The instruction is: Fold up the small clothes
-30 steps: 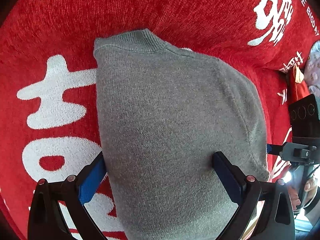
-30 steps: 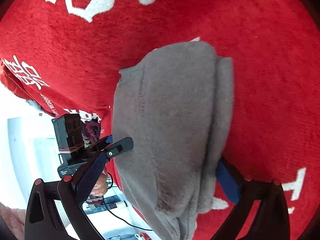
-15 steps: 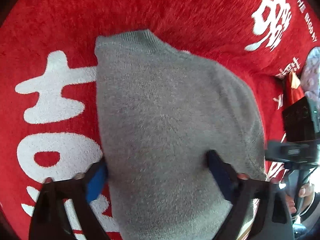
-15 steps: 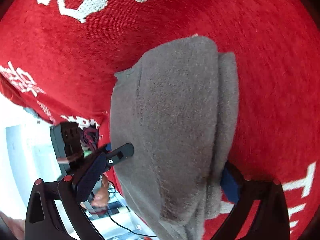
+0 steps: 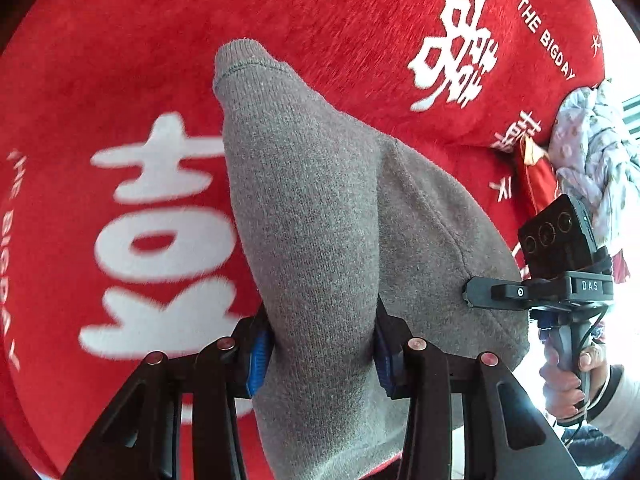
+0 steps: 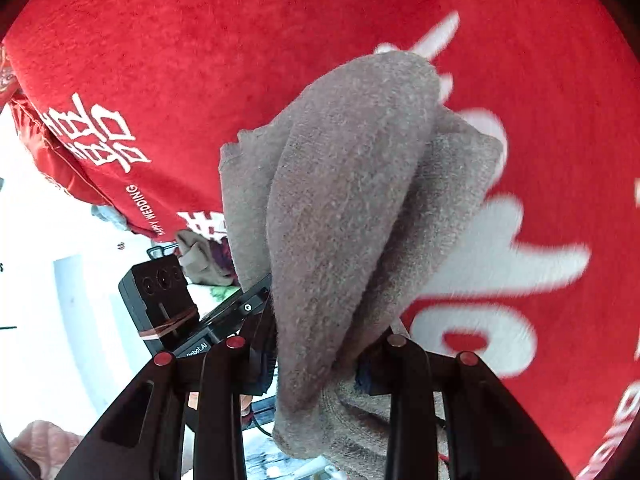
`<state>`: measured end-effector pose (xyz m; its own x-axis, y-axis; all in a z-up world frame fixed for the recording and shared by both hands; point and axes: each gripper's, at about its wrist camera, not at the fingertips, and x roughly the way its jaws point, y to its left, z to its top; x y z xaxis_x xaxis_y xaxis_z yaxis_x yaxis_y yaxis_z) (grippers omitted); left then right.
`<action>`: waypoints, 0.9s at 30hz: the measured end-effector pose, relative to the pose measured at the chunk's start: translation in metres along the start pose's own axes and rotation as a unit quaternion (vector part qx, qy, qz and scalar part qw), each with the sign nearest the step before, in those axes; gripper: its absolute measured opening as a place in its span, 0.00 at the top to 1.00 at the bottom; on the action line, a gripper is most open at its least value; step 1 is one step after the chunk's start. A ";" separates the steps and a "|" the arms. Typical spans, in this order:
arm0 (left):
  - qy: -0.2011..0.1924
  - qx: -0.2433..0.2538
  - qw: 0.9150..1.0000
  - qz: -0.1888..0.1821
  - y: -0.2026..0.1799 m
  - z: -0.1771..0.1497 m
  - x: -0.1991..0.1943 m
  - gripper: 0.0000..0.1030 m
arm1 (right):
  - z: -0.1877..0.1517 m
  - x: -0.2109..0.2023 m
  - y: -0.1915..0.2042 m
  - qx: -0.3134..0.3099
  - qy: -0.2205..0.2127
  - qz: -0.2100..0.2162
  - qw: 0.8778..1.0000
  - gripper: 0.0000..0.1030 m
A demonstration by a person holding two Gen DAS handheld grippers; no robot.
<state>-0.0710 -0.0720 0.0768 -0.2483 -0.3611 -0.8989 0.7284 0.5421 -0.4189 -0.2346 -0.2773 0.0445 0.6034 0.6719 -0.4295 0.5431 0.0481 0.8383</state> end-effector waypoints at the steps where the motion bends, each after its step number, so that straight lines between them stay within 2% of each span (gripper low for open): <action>1: 0.004 0.000 1.000 0.006 0.002 -0.006 0.003 0.57 | -0.006 0.006 -0.002 -0.002 0.005 -0.007 1.000 0.66; 3: 0.022 -0.008 0.999 0.030 0.010 -0.022 0.016 0.56 | -0.014 0.017 -0.008 -0.004 0.013 -0.032 0.999 0.66; 5: 0.038 -0.015 0.998 0.055 0.017 -0.033 0.030 0.56 | -0.018 0.031 -0.016 -0.015 0.021 -0.091 0.996 0.66; 6: 0.046 -0.018 0.996 0.080 0.021 -0.039 0.037 0.56 | -0.019 0.039 -0.018 -0.038 0.026 -0.161 0.986 0.66; 7: 0.042 -0.024 0.994 0.093 0.024 -0.044 0.037 0.52 | -0.021 0.042 -0.017 -0.054 0.025 -0.205 0.977 0.64; 9: 0.026 -0.043 0.994 0.095 0.028 -0.049 0.027 0.48 | -0.025 0.040 -0.009 -0.084 0.011 -0.299 0.950 0.36; 10: 0.021 -0.048 0.993 0.110 0.027 -0.052 0.021 0.43 | -0.029 0.036 -0.001 -0.103 0.000 -0.344 0.933 0.29; 11: 0.019 -0.049 0.991 0.126 0.026 -0.054 0.017 0.34 | -0.032 0.032 0.004 -0.112 -0.009 -0.372 0.921 0.24; 12: 0.014 -0.049 0.988 0.148 0.023 -0.055 0.012 0.31 | -0.035 0.027 0.009 -0.113 -0.019 -0.403 0.908 0.24; 13: 0.007 -0.049 0.984 0.170 0.020 -0.058 0.004 0.27 | -0.040 0.020 0.014 -0.100 -0.031 -0.421 0.901 0.24; 14: 0.005 -0.048 0.983 0.175 0.017 -0.060 0.000 0.27 | -0.043 0.015 0.017 -0.086 -0.041 -0.422 0.902 0.24; 16: 0.002 -0.050 0.980 0.192 0.013 -0.064 -0.013 0.27 | -0.053 0.005 0.027 -0.056 -0.056 -0.395 0.915 0.21; 18: 0.004 -0.056 0.977 0.206 0.012 -0.069 -0.020 0.27 | -0.065 0.010 0.042 -0.052 -0.063 -0.387 0.919 0.16; 19: 0.006 -0.059 0.976 0.209 0.007 -0.067 -0.017 0.24 | -0.071 0.013 0.050 -0.055 -0.065 -0.389 0.917 0.16; 20: 0.009 -0.062 0.975 0.211 0.007 -0.070 -0.020 0.06 | -0.076 0.015 0.056 -0.058 -0.067 -0.392 0.916 0.16; 21: 0.011 -0.066 0.974 0.216 0.004 -0.071 -0.019 0.00 | -0.083 0.016 0.060 -0.062 -0.070 -0.393 0.915 0.16; 25: 0.012 -0.072 0.972 0.224 0.000 -0.079 -0.031 0.00 | -0.084 0.021 0.081 -0.080 -0.087 -0.407 0.906 0.13; 26: 0.013 -0.075 0.972 0.222 -0.001 -0.080 -0.032 0.00 | -0.086 0.024 0.084 -0.082 -0.086 -0.411 0.904 0.00; 27: 0.015 -0.076 0.972 0.222 -0.001 -0.081 -0.033 0.00 | -0.087 0.027 0.088 -0.082 -0.086 -0.415 0.902 0.00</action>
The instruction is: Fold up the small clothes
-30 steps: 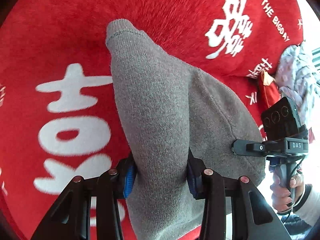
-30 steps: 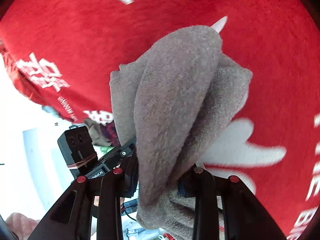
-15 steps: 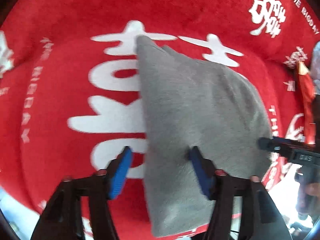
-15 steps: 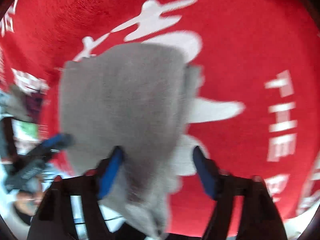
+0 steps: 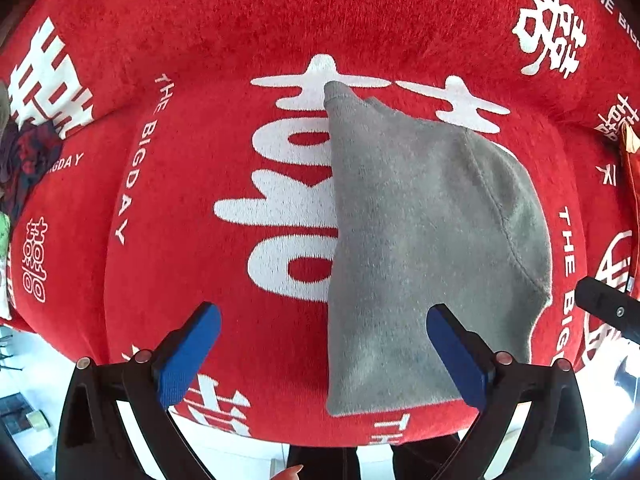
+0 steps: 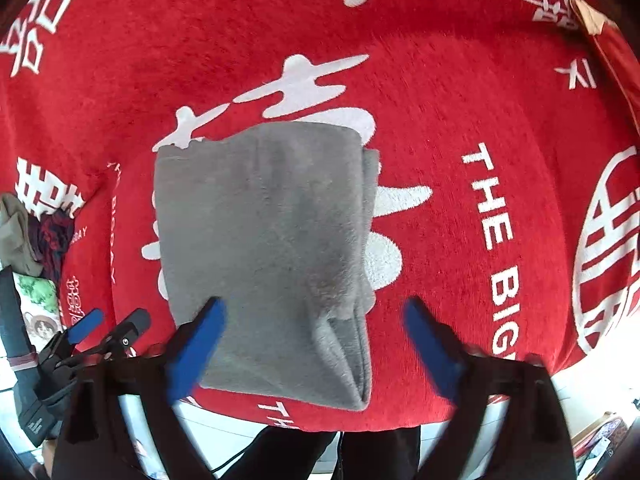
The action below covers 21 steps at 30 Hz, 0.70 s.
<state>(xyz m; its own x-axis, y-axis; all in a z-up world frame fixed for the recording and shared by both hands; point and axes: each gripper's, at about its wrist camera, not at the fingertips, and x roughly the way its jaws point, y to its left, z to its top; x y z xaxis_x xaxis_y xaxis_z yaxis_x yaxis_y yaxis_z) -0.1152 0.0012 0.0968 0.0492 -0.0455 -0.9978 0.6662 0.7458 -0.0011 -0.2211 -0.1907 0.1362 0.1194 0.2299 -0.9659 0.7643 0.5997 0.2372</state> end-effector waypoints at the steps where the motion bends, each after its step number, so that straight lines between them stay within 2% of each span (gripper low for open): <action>1: 0.002 0.000 1.000 0.001 0.000 -0.001 -0.001 0.00 | -0.002 -0.002 0.000 -0.001 -0.001 -0.004 1.000 0.00; 12: -0.013 0.004 0.999 0.029 0.007 -0.002 -0.021 0.00 | -0.013 -0.017 0.020 -0.027 -0.003 -0.036 0.999 0.00; 21: -0.014 -0.001 1.000 0.028 0.010 -0.002 -0.027 0.00 | -0.017 -0.025 0.028 -0.039 -0.005 -0.057 0.998 0.00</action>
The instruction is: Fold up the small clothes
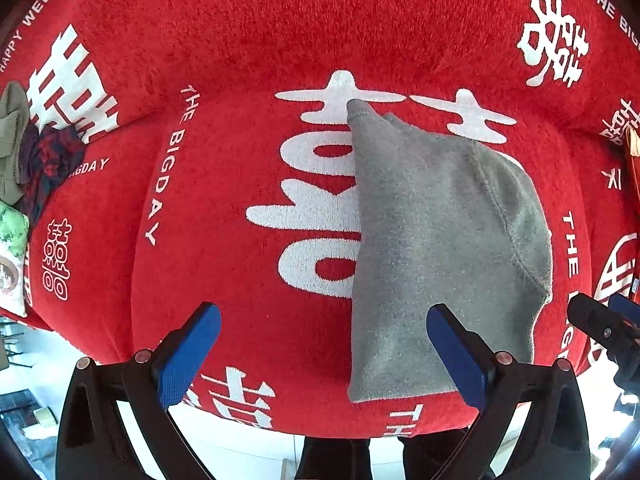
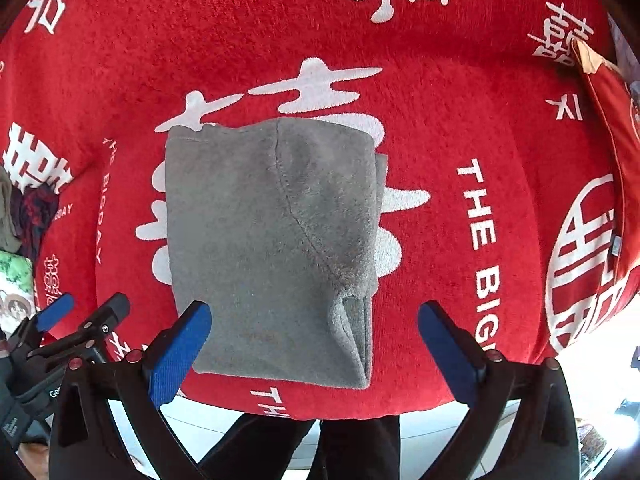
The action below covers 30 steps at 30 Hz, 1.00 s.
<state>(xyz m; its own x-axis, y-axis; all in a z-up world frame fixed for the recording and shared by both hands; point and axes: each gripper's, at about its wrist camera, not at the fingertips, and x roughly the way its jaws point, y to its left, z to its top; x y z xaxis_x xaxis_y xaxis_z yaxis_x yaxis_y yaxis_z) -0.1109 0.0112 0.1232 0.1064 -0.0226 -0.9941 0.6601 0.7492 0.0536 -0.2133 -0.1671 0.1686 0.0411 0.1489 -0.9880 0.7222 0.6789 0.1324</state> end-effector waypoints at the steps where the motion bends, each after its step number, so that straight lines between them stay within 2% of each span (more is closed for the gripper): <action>1: 0.000 0.000 1.000 0.000 0.000 0.000 0.000 0.00 | 0.000 -0.001 0.001 -0.001 0.000 -0.001 1.000 0.00; 30: -0.005 -0.003 1.000 0.001 -0.005 -0.004 -0.011 0.00 | -0.005 -0.006 0.008 -0.016 -0.001 -0.007 1.000 0.00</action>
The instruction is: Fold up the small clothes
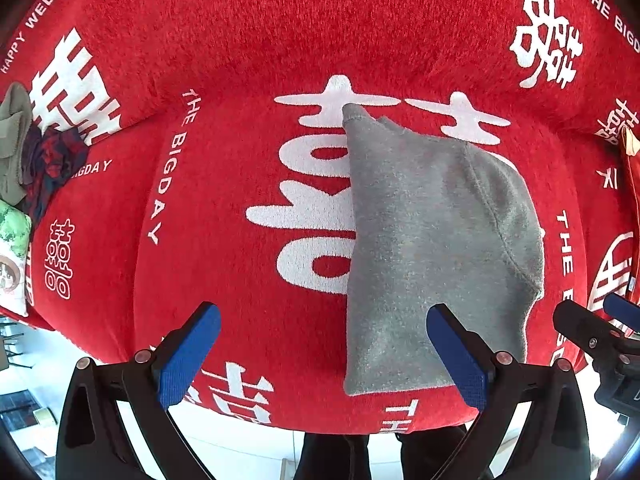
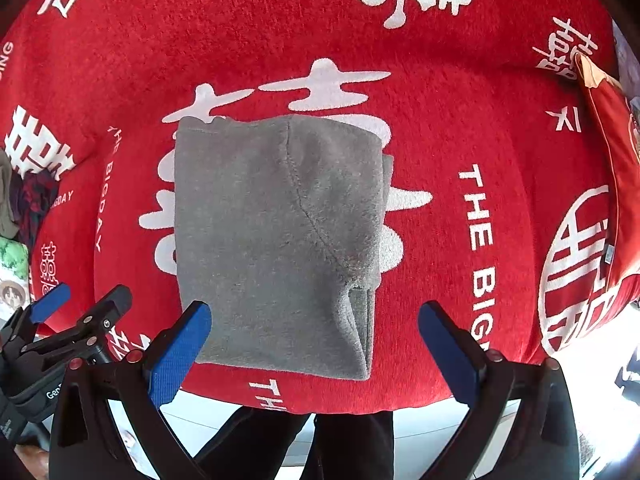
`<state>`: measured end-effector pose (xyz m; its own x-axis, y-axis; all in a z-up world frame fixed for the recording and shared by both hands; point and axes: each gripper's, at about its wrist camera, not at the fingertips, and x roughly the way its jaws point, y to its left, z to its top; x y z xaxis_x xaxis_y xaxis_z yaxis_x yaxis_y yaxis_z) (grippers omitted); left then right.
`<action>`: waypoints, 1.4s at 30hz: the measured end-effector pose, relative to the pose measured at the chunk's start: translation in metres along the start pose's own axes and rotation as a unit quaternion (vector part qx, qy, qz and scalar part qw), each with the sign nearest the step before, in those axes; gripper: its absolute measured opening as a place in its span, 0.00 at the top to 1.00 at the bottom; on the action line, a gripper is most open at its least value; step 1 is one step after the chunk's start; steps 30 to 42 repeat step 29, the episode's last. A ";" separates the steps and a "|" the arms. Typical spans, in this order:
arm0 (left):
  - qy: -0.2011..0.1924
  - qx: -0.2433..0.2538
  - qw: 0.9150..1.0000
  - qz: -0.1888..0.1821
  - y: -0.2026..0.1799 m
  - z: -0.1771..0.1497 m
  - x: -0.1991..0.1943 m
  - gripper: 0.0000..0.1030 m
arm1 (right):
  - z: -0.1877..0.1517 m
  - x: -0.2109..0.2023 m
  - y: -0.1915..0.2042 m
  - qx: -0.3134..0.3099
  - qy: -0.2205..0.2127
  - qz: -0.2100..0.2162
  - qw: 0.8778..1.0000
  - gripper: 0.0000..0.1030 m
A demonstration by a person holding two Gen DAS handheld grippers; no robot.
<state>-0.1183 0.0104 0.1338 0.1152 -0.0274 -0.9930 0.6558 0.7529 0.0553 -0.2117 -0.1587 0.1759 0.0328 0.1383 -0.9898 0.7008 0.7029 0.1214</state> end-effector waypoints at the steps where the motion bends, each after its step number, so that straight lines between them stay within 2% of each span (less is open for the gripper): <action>1: 0.000 0.000 1.000 0.001 0.000 0.000 0.000 0.00 | 0.000 0.001 0.000 -0.001 0.000 0.000 1.000 0.00; 25: 0.002 -0.007 1.000 -0.009 -0.001 -0.001 0.001 0.00 | 0.000 0.001 0.002 -0.005 0.002 0.000 1.000 0.00; 29: -0.001 0.004 1.000 0.002 -0.005 -0.001 0.000 0.00 | -0.001 0.003 0.002 -0.004 0.004 -0.001 1.000 0.00; 42: -0.001 0.004 1.000 0.002 -0.005 -0.001 0.000 0.00 | -0.001 0.003 0.002 -0.004 0.004 -0.001 1.000 0.00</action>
